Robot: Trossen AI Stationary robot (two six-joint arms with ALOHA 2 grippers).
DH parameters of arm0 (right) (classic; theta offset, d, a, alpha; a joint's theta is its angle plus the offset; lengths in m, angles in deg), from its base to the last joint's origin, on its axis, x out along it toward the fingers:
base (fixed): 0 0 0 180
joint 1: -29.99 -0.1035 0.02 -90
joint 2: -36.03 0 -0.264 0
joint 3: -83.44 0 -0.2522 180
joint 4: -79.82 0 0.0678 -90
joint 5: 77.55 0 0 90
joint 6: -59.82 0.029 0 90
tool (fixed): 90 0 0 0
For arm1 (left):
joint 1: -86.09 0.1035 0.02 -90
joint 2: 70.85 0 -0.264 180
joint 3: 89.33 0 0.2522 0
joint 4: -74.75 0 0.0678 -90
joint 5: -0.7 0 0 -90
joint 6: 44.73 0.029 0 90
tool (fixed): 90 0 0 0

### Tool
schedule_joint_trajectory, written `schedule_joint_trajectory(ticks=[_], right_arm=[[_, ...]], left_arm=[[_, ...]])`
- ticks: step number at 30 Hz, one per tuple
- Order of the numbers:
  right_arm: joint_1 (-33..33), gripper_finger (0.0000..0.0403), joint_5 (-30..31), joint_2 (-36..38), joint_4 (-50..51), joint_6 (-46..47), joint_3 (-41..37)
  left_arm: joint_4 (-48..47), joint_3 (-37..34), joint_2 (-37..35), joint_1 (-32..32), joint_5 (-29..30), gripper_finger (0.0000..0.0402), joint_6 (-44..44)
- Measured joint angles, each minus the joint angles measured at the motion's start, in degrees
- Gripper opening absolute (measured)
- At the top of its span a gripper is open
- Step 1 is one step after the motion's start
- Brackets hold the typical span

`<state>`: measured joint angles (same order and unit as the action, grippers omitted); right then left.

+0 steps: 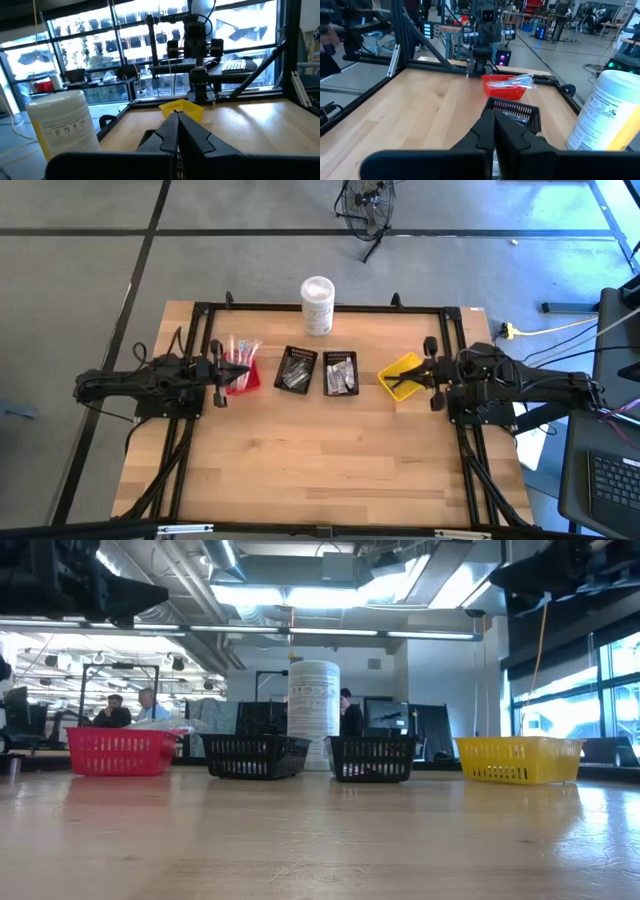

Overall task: Pick & Place Travel size toiletries
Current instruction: Return to Home Position

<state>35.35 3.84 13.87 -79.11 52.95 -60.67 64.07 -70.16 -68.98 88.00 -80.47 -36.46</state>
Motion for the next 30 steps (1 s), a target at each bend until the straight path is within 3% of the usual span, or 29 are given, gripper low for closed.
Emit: schedule_joint_trajectory(ticks=[7, 19, 30], right_arm=[[0.0, 0.001, 0.0, 3.8, -0.1, 0.6, -2.3], [0.0, 0.0011, 0.0, 10.3, -5.1, 2.4, -9.9], [0.0, 0.0009, 0.5, 11.7, -10.5, 5.0, -14.3]], left_arm=[[3.4, -4.9, -1.9, 0.0, 0.0, 0.0003, 0.0], [4.5, -4.9, -1.9, 0.0, -0.1, 0.0002, 0.9], [4.4, -4.9, -1.9, 0.0, 0.0, 0.0005, 0.9]])
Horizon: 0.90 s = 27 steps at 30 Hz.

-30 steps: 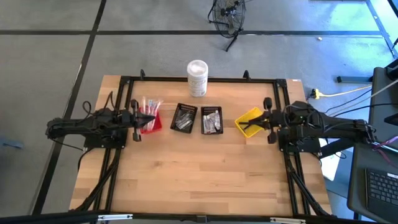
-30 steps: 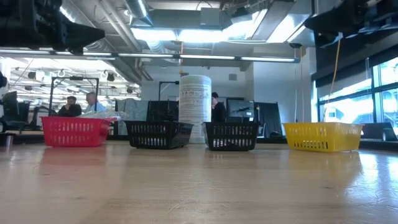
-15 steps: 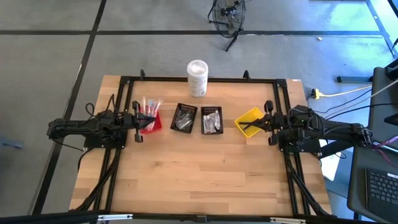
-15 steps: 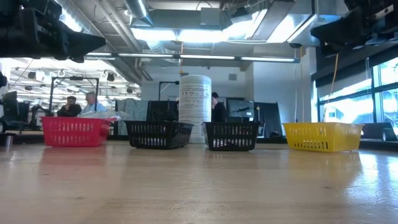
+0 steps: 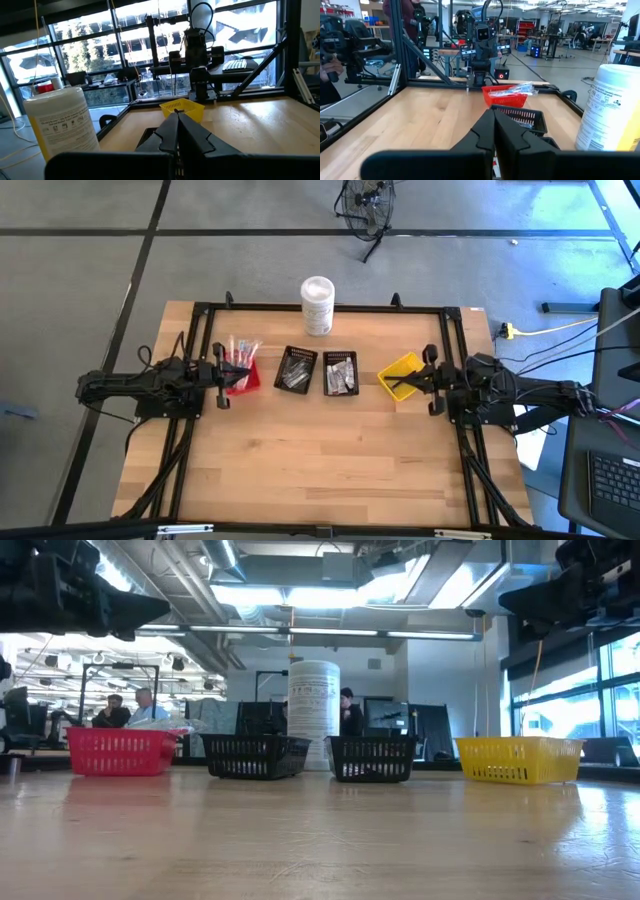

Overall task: Pick & Place Travel size toiletries
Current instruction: Return to Home Position

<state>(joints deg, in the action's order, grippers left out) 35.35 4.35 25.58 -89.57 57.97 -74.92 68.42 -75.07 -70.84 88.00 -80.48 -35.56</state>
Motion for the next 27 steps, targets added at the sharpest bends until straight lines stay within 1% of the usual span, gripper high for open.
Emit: schedule_joint_trajectory(ticks=[5, 9, 16, 21, 27], right_arm=[[0.0, 0.0003, 0.0, 0.0, -2.3, 0.1, -2.3], [0.0, 0.0008, -0.2, 0.0, -2.8, 0.1, -2.9], [0.0, 0.0003, -5.9, 2.1, -2.8, -0.1, -2.9], [0.0, 0.0005, -5.7, 5.1, -2.7, 0.1, -2.9], [0.0, 0.0004, -1.9, 7.9, -2.8, 2.3, -2.9]], left_arm=[[-1.1, 0.0, 0.0, 0.0, 0.0, 0.0005, -0.2], [-1.3, 0.0, 0.0, 0.0, 0.0, 0.0005, -0.3], [-1.4, 0.0, 0.0, 0.0, 0.0, 0.0006, -0.3], [-1.4, 0.0, 0.0, 0.0, 0.0, 0.0006, -0.5], [-1.3, 0.0, 0.0, 0.0, 0.1, 0.0006, -1.3]])
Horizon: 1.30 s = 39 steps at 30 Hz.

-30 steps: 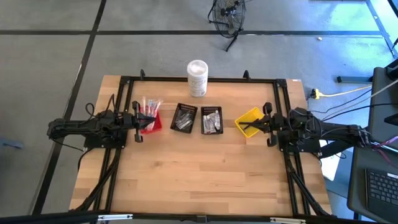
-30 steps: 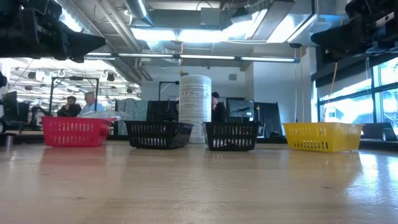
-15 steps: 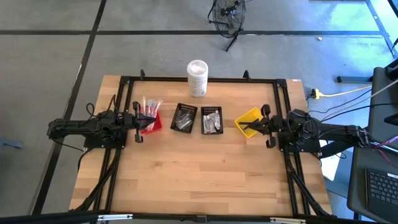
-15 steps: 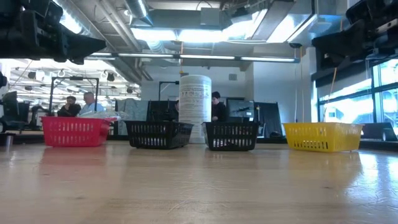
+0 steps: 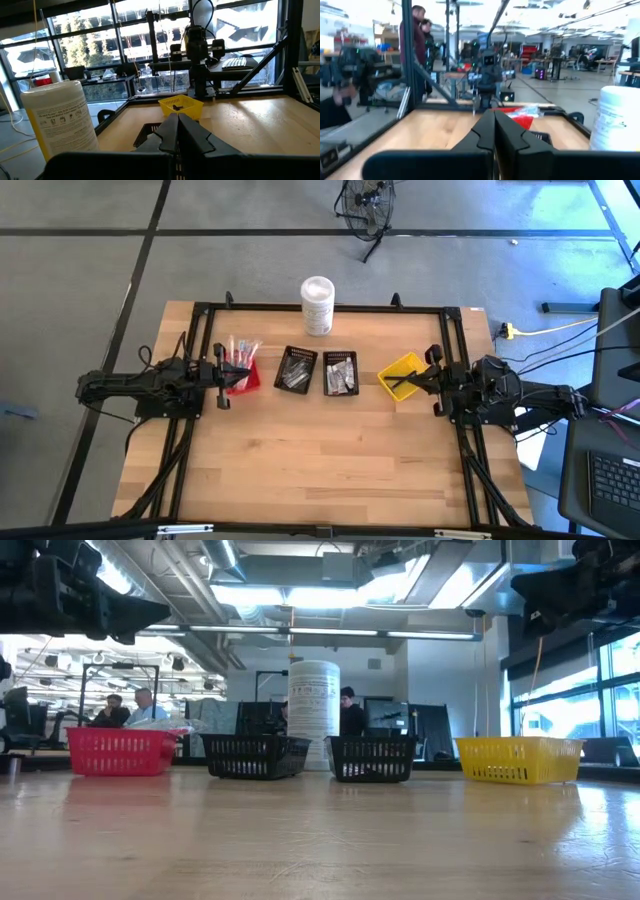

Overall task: Pick & Place Travel size toiletries
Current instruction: Return to Home Position

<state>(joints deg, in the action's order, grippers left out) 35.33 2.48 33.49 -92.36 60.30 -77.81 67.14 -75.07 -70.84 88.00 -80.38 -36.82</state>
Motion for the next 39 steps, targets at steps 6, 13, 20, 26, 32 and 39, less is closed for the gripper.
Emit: schedule_joint_trajectory(ticks=[6, 13, 20, 26, 32, 39], right_arm=[[0.0, 0.0005, 0.4, 1.1, -1.2, 1.7, 0.0], [0.0, 0.0005, 5.0, 1.1, -4.1, 2.5, -0.1], [-1.2, 0.0003, 2.5, 1.1, -11.7, 0.5, -2.6], [-2.7, 0.0002, 5.9, 1.1, -12.8, 0.3, -4.2], [-3.8, 0.0007, 4.6, 1.1, -12.3, -1.2, -4.1], [-4.0, 0.0003, 6.1, 1.1, -8.1, -2.2, -4.1]], left_arm=[[0.1, 0.0, 0.0, 0.0, 0.6, 0.0006, -0.7], [0.1, 0.0, 0.0, 0.0, 0.6, 0.0006, -1.5], [0.1, 0.0, 0.0, 0.0, 0.6, 0.0006, -3.8], [0.1, 0.0, 0.0, 0.0, 0.6, 0.0006, -5.7], [-0.4, 0.0, 0.0, 0.0, 0.6, 0.0006, -5.0], [-2.3, 0.0, 0.0, 0.0, -0.9, 0.0006, -2.3]])
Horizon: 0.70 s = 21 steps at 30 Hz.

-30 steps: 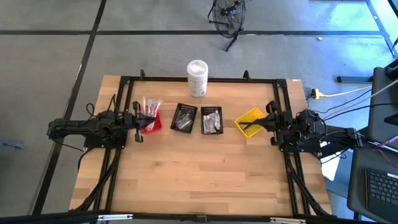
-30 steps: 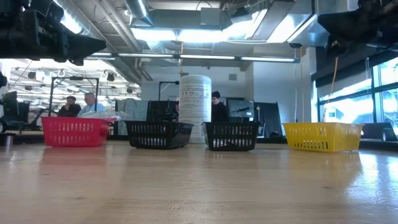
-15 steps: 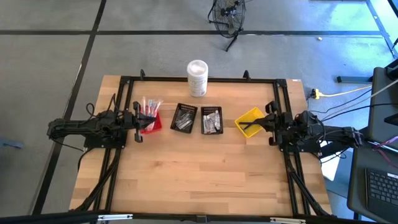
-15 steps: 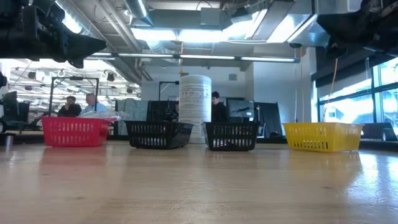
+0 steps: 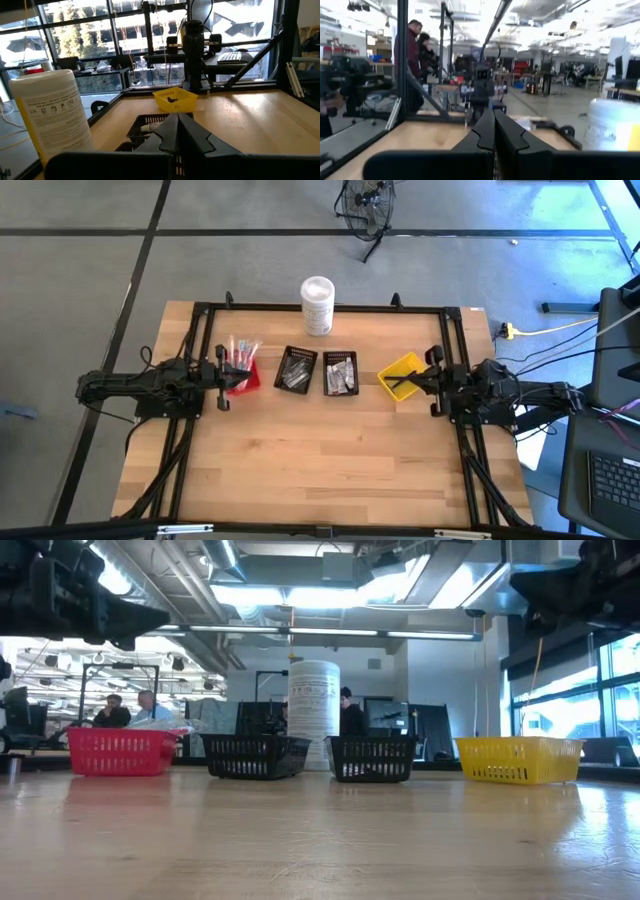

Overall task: Pick & Place Travel size toiletries
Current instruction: Return to Home Position

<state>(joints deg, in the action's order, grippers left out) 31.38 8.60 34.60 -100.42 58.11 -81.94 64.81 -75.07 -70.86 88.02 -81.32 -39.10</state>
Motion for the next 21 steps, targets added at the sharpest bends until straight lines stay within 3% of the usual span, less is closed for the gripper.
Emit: schedule_joint_trajectory(ticks=[6, 12, 21], right_arm=[[0.0, 0.0008, 5.8, 0.0, 4.7, 0.7, 0.0], [0.0, 0.0003, -0.4, 0.0, 5.1, 0.2, 0.0], [0.0, 0.0003, 0.0, 0.0, 11.1, -0.6, 0.0]], left_arm=[[-1.0, 0.0, 0.0, 0.0, 0.5, 0.0006, -1.5], [-1.8, 0.0, 0.2, 0.0, 0.7, 0.0006, -7.9], [-1.8, 0.0, 0.2, 0.0, 0.7, 0.0006, -7.9]])
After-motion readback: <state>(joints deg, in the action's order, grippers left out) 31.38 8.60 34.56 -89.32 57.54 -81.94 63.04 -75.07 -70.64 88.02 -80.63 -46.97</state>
